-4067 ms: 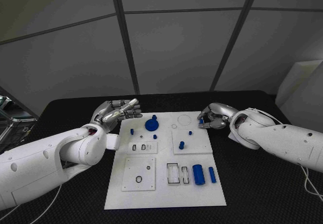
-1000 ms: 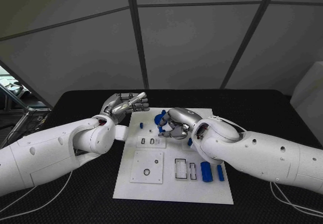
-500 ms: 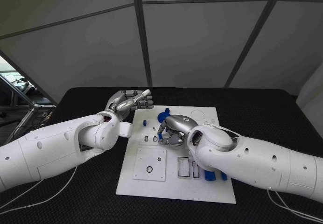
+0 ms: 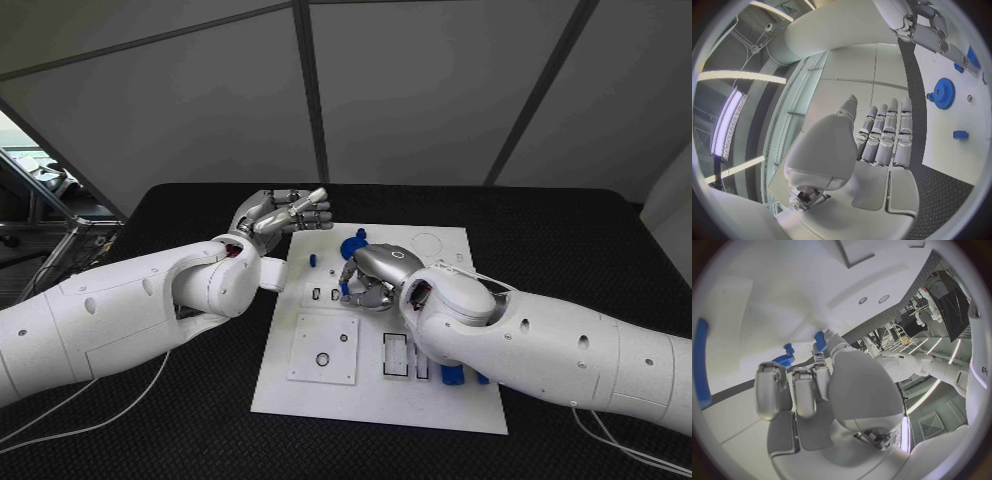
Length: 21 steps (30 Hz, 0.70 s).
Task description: Assemble the parts on the task board
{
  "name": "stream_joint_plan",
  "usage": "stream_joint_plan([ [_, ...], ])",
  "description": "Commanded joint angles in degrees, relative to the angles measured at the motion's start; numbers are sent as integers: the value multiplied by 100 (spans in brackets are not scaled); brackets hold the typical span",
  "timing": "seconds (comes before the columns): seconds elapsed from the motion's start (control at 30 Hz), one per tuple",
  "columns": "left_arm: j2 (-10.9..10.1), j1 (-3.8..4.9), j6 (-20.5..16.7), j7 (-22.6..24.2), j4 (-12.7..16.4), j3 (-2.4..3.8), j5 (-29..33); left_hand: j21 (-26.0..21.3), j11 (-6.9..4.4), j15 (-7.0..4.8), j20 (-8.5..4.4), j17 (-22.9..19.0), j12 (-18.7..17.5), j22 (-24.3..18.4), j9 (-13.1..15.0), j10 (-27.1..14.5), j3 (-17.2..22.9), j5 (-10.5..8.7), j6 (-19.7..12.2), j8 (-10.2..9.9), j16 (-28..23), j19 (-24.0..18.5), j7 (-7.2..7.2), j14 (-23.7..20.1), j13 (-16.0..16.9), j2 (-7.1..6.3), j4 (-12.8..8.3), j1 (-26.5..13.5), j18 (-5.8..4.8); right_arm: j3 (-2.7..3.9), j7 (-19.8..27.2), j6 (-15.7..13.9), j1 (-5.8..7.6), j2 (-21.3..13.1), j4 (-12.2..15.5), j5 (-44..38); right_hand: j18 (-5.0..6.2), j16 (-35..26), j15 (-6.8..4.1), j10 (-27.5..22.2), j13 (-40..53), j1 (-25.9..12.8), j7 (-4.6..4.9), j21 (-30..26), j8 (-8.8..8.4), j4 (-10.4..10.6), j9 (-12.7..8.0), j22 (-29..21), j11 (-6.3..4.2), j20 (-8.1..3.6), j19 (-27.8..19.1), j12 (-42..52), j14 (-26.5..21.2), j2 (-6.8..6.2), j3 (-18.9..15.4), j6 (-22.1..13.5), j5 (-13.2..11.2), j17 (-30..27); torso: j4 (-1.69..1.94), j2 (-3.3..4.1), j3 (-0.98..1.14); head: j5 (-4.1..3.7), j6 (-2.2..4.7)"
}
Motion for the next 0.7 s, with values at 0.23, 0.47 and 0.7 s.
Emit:
stream_joint_plan([
  [0.23, 5, 12, 28, 37, 7, 6, -6, -19, 14, 47, -9, 8, -19, -5, 0, 35, 10, -14, 31, -21, -20, -40, 24, -3, -2, 37, -32, 40, 16, -8, -14, 118, -9, 10, -46, -100, -35, 14, -4, -48, 483, -86, 16, -29, 14, 9, -11, 515, 14, 20, -21, -52, 590, -26, 4, -37, 10, 1443, -4, -1, -3, 11, -8],
  [0.47, 3, 12, 25, 34, 8, 6, -6, -19, 14, 47, -9, 8, -19, -5, 0, 35, 10, -14, 31, -21, -20, -40, 24, -3, -2, 37, -32, 40, 16, -9, 0, 213, -11, 30, -63, -91, -34, 11, 6, -55, 475, -124, 29, -32, -3, 20, -19, 512, 26, 28, -23, -62, 589, -49, -4, -66, 6, 1438, 2, -2, -4, 17, -22],
  [0.7, -5, 12, 18, 34, 11, 6, -6, -19, 14, 47, -9, 8, -19, -5, 0, 35, 10, -14, 31, -22, -20, -40, 24, -3, -2, 38, -32, 39, 16, -11, -8, 237, -12, 35, -77, -5, -32, 11, 12, -69, 460, -149, 37, -37, -12, 27, -23, 504, 33, 34, -30, -79, 589, -63, -8, -80, 17, 1436, -1, -3, -3, 23, -29],
])
